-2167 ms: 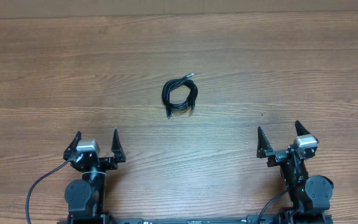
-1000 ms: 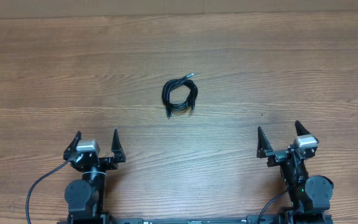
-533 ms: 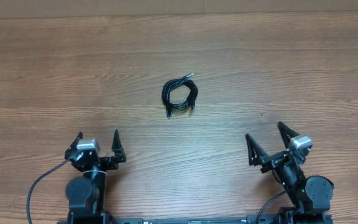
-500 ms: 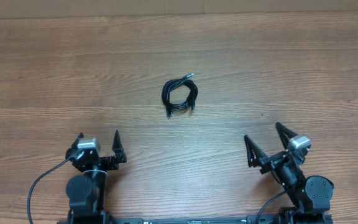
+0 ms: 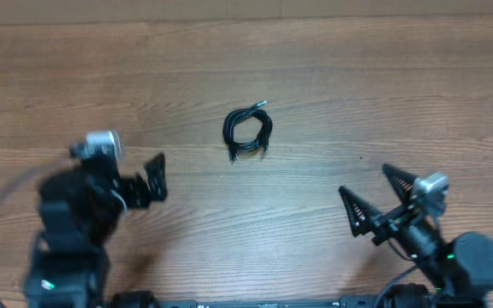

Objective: Untangle cables
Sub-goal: 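Reach the left gripper to the black cable bundle and grasp it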

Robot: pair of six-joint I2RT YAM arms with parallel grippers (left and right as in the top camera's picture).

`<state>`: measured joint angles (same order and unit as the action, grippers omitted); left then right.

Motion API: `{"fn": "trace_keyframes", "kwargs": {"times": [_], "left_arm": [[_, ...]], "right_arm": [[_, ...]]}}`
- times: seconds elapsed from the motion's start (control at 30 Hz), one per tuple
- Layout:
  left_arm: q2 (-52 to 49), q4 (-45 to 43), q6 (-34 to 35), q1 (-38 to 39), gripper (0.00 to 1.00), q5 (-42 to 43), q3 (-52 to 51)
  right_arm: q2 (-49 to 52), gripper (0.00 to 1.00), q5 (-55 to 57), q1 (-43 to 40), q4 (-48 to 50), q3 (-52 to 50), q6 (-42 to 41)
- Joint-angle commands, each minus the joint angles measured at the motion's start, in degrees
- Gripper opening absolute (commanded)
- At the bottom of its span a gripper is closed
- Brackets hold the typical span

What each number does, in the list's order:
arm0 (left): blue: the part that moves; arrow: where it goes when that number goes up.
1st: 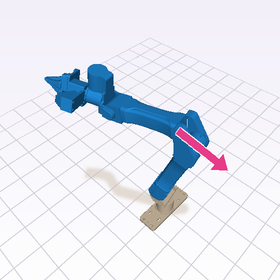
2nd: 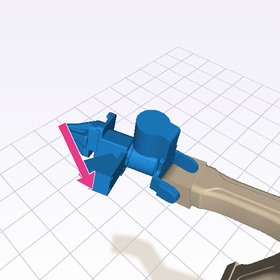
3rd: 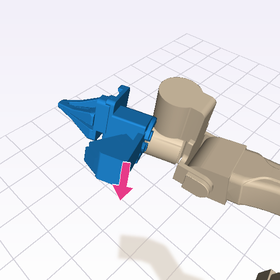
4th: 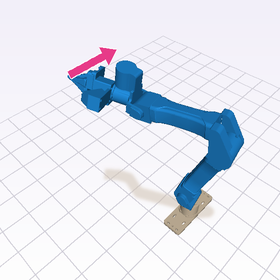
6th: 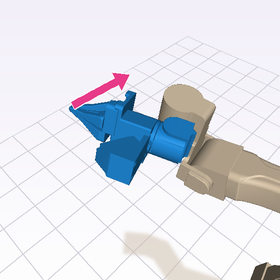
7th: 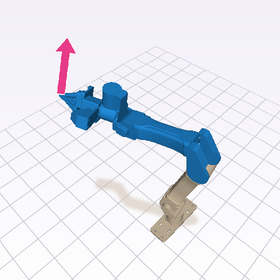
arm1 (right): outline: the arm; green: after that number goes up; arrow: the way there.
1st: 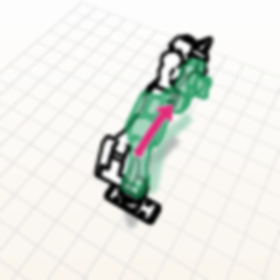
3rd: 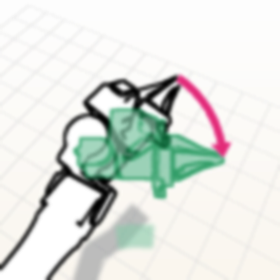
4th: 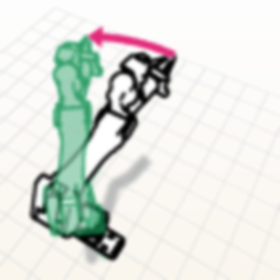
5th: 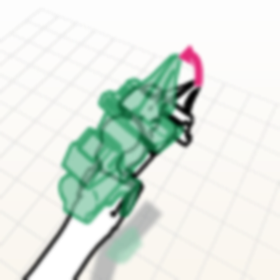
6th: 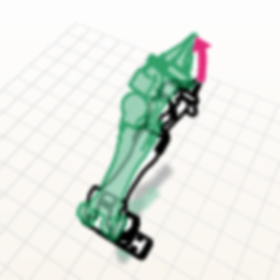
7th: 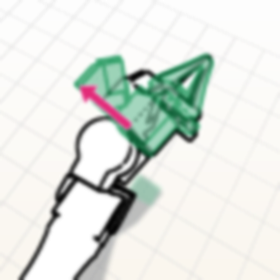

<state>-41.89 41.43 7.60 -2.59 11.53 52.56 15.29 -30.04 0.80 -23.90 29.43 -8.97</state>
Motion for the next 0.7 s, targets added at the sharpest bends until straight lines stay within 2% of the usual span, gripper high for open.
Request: {"fn": "trace_keyframes", "kwargs": {"times": [0.0, 0.1, 0.23, 0.33, 0.4, 0.47, 0.63, 0.67], "left_arm": [[-11.8, 8.2, 1.0, 2.6, 1.00, 9.0, 20.1], [-23.1, 21.9, -1.9, 7.5, 1.00, 1.1, 38.5], [-38.7, 38.6, -1.9, 15.7, 1.00, -12.1, 61.2], [-49.5, 44.3, -2.4, 19.7, 1.00, -11.0, 72.5], [-53.2, 44.3, -2.3, 20.8, 1.00, -8.5, 73.9], [-58.1, 42.9, -0.5, 21.4, 1.00, -5.9, 73.1], [-69.4, 44.7, 14.6, 21.4, 1.00, -16.4, 73.1], [-71.4, 45.0, 15.4, 21.4, 1.00, -17.0, 73.1]], "right_arm": [[8.9, 1.00, 0.4, 0.2, -5.2, 12.8, -0.2], [16.3, 1.00, -0.1, 0.2, -10.8, 22.5, -0.2], [22.2, 1.00, -4.8, 0.2, -11.0, 29.1, -0.2], [24.0, 1.00, -9.7, 0.2, -8.3, 29.2, 2.3], [24.7, 1.00, -8.6, 0.2, -8.8, 29.2, 3.0], [26.1, 1.00, -2.3, 0.2, -12.6, 29.2, 1.3], [28.4, 1.00, 7.1, 0.2, -19.5, 29.2, -0.5], [28.8, 1.00, 6.9, 0.2, -20.3, 29.2, -0.5]]}}
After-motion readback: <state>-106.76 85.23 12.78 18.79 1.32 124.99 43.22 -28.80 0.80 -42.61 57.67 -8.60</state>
